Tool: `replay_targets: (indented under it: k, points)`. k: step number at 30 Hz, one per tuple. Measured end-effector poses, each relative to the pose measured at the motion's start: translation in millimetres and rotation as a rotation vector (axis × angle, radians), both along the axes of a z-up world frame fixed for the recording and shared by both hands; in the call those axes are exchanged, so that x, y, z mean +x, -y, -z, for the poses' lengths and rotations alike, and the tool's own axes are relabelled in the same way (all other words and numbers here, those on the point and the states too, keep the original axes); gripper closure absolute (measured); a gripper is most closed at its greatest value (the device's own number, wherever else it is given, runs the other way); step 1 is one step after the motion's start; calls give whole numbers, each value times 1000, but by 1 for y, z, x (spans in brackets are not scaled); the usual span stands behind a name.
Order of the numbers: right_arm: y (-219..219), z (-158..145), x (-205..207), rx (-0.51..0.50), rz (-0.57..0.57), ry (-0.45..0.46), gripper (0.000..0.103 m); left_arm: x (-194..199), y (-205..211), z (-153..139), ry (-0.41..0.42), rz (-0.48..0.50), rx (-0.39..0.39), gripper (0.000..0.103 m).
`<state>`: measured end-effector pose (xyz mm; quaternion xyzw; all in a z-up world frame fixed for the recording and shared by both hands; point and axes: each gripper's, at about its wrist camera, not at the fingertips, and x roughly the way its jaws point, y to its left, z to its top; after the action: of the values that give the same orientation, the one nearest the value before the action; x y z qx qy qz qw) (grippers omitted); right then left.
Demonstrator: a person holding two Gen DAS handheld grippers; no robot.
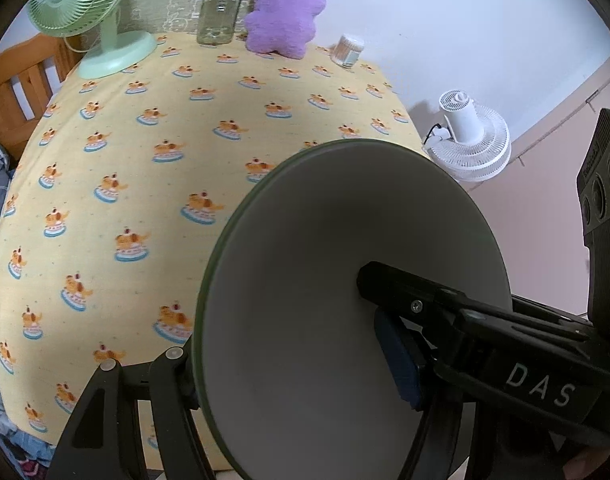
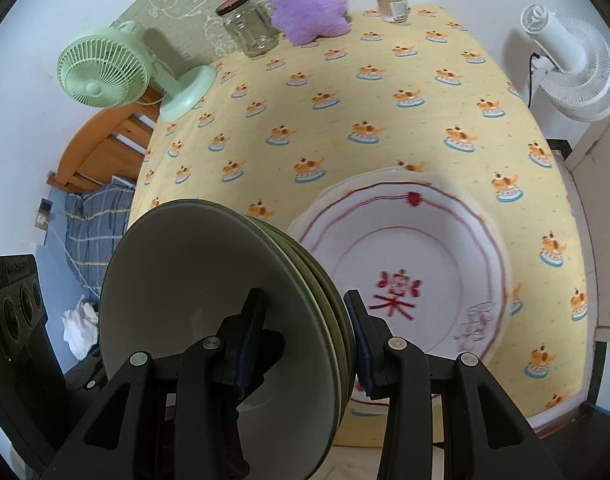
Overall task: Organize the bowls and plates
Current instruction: 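Carry the bowl stack over the red-rimmed plate stack with both tools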
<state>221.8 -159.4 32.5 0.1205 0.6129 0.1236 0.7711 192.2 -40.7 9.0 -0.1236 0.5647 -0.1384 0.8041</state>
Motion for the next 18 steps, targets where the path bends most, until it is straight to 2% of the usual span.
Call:
replay_targets:
  k: [10,18]
  points:
    - [48,4,3,-2,29,-12,60,5,43,5,-12,22,-3,33]
    - [66,15,8,-13,28,-41,60,11,61,18,-47,11,-16,33]
